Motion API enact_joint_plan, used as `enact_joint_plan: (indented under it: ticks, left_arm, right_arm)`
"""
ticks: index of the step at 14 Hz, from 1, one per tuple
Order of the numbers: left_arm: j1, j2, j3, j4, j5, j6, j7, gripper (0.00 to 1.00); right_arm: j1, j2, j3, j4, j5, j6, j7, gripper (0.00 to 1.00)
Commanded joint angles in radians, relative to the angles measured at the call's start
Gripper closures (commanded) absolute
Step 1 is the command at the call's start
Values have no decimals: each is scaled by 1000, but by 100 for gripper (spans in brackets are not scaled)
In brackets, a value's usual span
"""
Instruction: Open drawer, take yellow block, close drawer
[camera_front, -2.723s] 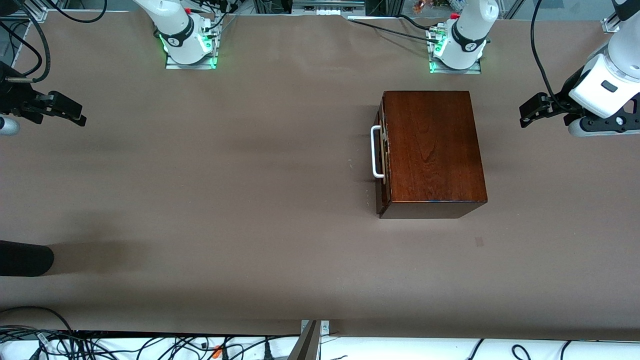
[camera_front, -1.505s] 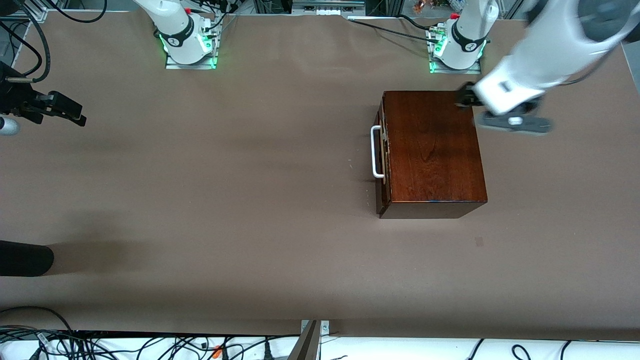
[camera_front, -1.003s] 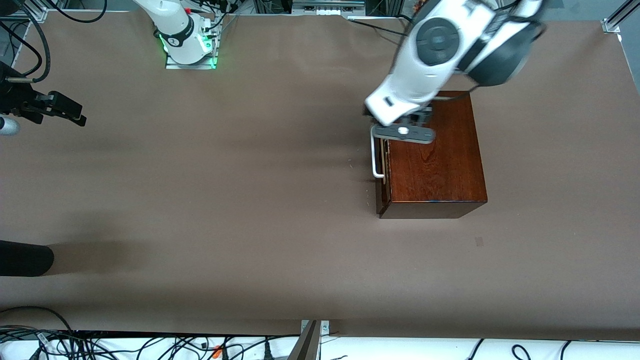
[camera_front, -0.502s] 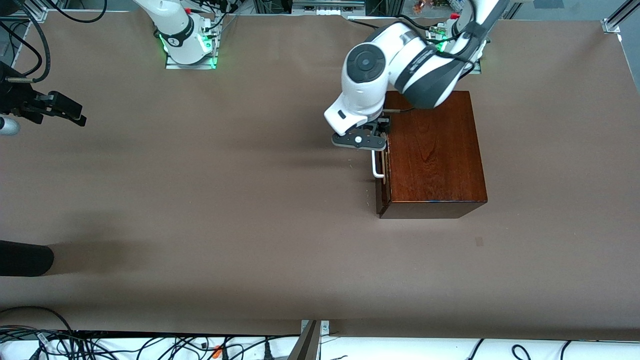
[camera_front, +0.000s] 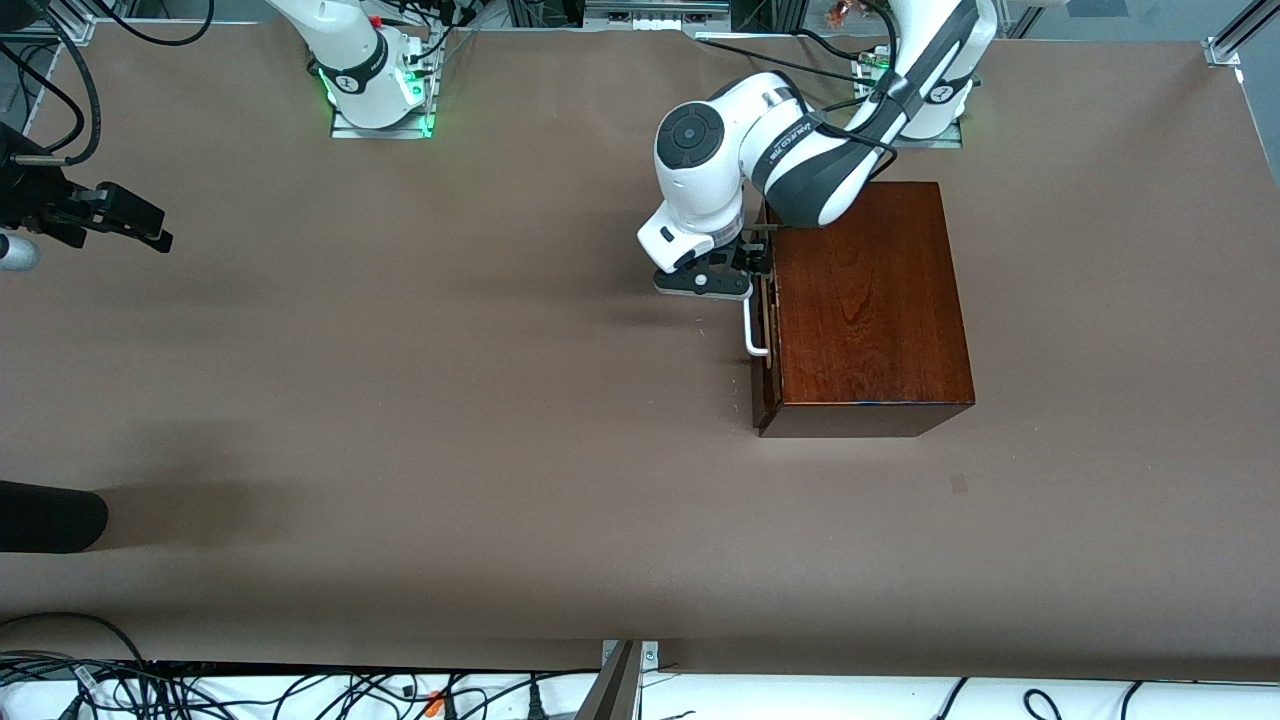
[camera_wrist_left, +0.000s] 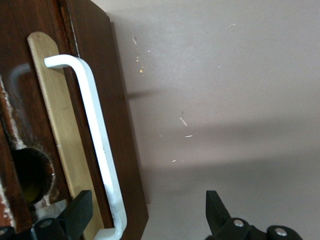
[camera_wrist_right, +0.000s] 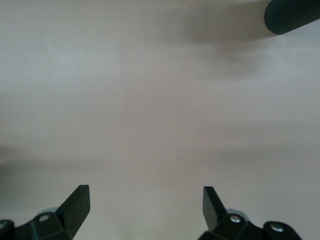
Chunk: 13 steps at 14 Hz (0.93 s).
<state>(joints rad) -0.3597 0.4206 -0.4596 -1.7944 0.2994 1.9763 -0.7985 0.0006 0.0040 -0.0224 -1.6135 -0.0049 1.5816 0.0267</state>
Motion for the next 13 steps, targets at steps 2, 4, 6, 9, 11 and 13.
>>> enact_joint_plan:
  ticks: [2,4,6,9,11,13]
  left_arm:
    - [-2,-16,-1,-36,41,27,-21,0]
    - [-2,-13,-1,-46,41,50,-21,0]
    - [-2,-10,-1,-51,43,62,-21,0]
    - [-4,6,1,-52,43,88,-36,0]
    - [-8,21,1,-53,50,93,-57,0]
    - [-15,29,1,-53,64,93,-65,0]
  right_arm:
    - [-13,-13,9,-6,0,-2,-14,0]
    - [-11,-12,9,-5,0,-2,-14,0]
    - [-13,-13,9,-6,0,-2,-14,0]
    - [-13,-13,9,-6,0,-2,-14,0]
    - [-13,-13,9,-5,0,-2,-14,0]
    - [-13,-13,9,-5,0,-2,-14,0]
